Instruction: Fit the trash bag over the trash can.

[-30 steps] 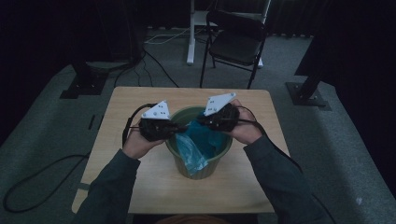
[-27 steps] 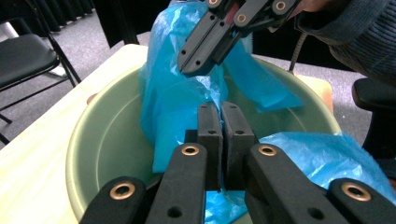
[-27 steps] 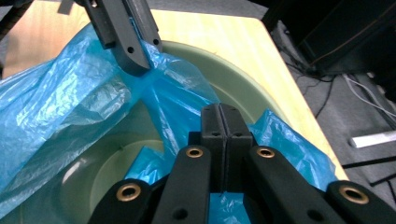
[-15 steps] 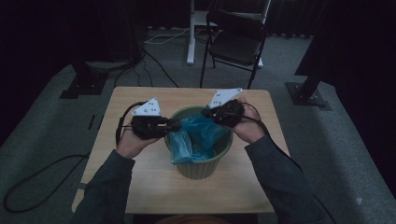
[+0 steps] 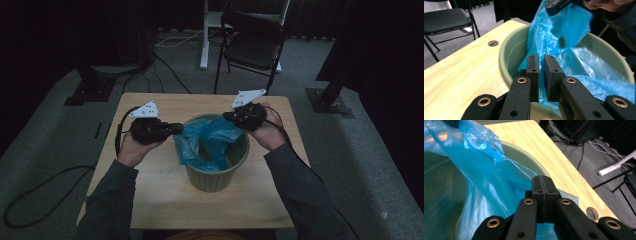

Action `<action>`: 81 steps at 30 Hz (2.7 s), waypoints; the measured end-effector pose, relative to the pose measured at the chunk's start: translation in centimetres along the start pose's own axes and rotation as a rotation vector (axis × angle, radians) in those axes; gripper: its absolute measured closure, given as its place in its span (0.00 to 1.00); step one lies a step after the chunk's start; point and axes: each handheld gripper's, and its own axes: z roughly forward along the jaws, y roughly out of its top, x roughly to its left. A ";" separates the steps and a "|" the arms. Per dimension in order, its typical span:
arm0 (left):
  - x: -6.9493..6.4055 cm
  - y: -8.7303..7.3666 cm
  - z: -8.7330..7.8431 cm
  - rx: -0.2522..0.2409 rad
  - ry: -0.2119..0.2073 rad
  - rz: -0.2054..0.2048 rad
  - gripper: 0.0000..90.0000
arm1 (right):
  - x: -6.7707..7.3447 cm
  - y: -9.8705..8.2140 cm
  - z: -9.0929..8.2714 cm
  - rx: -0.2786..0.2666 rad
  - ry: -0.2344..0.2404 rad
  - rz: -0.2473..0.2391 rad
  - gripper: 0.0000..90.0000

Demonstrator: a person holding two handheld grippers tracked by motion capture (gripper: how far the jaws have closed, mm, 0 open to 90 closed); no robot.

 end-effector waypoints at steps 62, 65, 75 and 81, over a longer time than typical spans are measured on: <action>3.8 -2.6 -0.4 -0.056 0.066 -0.136 0.58 | -4.6 -4.0 3.6 0.065 0.044 0.221 1.00; 2.9 -2.3 -0.6 -0.064 0.058 -0.088 0.51 | -4.6 -4.0 3.7 0.065 0.044 0.222 1.00; 1.4 0.6 2.0 -0.020 0.249 0.003 0.62 | -4.3 -3.8 3.8 0.057 0.060 0.200 1.00; 3.5 1.0 3.5 -0.024 0.290 -0.133 0.86 | -4.3 -4.0 3.7 0.057 0.065 0.196 1.00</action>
